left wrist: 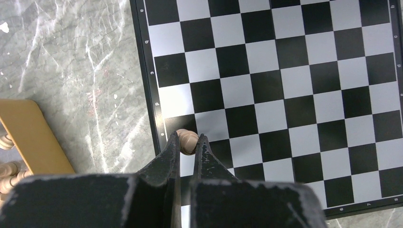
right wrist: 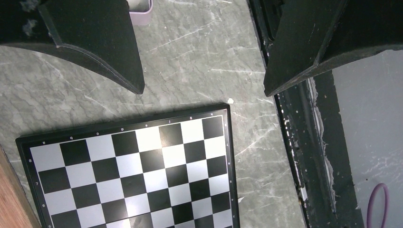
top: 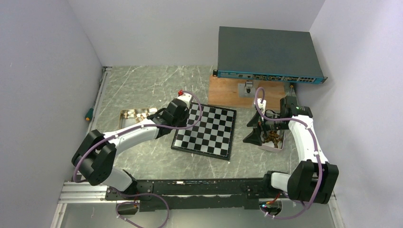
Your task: Set up the chess pieces on the board
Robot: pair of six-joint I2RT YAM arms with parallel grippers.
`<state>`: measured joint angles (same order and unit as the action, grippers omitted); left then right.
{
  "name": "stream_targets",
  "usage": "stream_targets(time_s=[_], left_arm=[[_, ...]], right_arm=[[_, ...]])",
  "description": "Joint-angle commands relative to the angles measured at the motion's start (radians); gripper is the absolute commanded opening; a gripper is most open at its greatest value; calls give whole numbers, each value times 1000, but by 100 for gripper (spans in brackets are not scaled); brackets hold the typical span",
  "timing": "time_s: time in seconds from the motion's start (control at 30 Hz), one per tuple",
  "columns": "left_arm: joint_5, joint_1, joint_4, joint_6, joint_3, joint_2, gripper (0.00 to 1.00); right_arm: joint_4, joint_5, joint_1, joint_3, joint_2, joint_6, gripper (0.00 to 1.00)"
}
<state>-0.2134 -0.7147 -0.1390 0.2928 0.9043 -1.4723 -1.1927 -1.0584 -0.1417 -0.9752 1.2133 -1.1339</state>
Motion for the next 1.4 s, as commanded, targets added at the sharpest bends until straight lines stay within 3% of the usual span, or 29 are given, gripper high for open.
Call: stream_targets(time_s=[0.0, 0.5, 1.37], left_arm=[[30, 25, 19, 16, 47, -12, 0], [52, 68, -35, 92, 130, -52, 0], [91, 85, -19, 95, 118, -112, 0]], right_arm=[[-7, -46, -6, -16, 7, -38, 99], [0, -37, -6, -14, 11, -35, 99], [2, -32, -5, -13, 18, -33, 99]])
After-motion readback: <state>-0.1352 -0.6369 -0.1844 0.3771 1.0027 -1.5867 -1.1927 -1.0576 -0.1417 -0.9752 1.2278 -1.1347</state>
